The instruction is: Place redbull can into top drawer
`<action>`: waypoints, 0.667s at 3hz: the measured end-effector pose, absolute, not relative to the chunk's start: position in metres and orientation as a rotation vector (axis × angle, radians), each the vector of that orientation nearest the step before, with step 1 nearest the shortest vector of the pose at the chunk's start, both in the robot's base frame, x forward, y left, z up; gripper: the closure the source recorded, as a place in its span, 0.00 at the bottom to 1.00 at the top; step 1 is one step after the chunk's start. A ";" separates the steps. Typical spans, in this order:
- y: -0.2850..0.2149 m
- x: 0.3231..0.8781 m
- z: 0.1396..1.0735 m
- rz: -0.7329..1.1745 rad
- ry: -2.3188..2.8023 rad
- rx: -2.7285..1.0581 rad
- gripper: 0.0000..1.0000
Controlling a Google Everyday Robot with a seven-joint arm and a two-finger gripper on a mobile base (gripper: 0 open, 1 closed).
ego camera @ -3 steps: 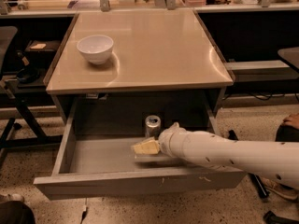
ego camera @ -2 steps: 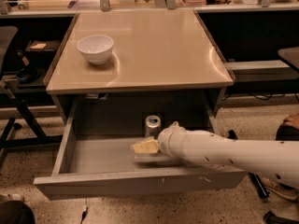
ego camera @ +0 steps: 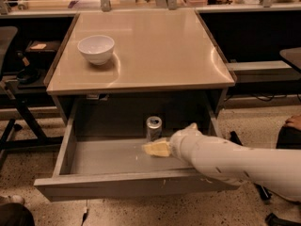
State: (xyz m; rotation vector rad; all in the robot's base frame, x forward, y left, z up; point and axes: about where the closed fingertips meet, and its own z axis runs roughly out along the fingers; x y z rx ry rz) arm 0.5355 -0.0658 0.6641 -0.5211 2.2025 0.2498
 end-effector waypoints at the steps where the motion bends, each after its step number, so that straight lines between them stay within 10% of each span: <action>1: -0.121 0.524 0.691 0.033 2.129 -0.493 0.00; 2: -0.169 0.503 0.736 -0.153 2.014 -0.442 0.00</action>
Offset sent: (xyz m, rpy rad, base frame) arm -0.1946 -0.0548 0.3582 -0.5220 -0.3936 -0.5000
